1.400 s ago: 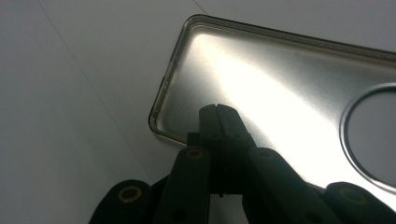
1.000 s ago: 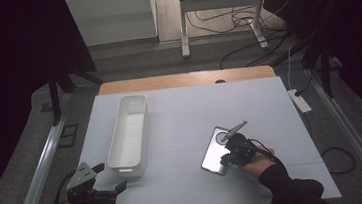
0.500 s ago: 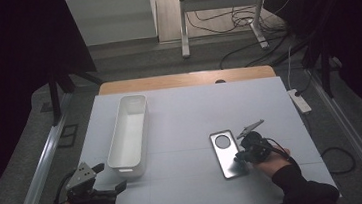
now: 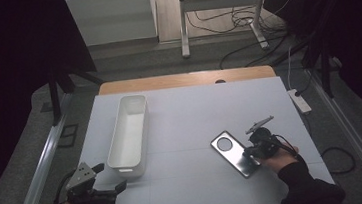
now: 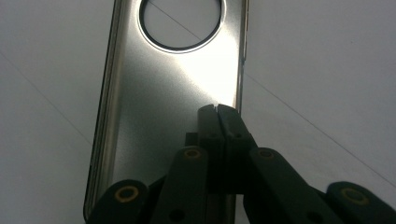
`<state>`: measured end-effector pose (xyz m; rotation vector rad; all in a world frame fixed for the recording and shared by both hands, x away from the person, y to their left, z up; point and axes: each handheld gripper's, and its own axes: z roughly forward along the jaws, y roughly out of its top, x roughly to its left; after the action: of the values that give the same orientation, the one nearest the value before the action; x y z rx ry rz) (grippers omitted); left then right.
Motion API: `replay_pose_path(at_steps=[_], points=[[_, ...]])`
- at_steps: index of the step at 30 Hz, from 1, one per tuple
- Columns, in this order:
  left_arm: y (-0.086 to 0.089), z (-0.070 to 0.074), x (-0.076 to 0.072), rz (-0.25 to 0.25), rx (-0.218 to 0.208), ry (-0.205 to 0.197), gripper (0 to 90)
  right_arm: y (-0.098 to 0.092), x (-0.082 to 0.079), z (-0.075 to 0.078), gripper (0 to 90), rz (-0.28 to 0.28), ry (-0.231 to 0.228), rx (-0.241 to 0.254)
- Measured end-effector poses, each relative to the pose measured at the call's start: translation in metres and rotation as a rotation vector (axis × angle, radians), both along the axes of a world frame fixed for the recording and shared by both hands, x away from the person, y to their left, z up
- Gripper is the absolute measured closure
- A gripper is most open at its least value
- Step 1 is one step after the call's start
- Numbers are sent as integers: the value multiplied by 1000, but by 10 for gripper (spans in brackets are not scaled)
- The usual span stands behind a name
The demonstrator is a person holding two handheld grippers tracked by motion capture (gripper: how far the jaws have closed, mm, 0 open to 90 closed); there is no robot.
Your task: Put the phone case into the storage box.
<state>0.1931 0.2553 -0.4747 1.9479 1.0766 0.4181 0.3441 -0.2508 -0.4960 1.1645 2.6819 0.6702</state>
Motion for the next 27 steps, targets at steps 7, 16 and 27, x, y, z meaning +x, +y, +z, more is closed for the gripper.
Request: replay_pose_path(at_steps=[7,16,27], points=[[0,0,0,0,2,-1,28,-1,-6,15,697,6,-69,77],[0,0,0,-1,4,0,28,-10,-6,24,226,-47,-110,109],[-1,0,1,-5,10,2,28,-14,-3,18,0,-95,-114,84]])
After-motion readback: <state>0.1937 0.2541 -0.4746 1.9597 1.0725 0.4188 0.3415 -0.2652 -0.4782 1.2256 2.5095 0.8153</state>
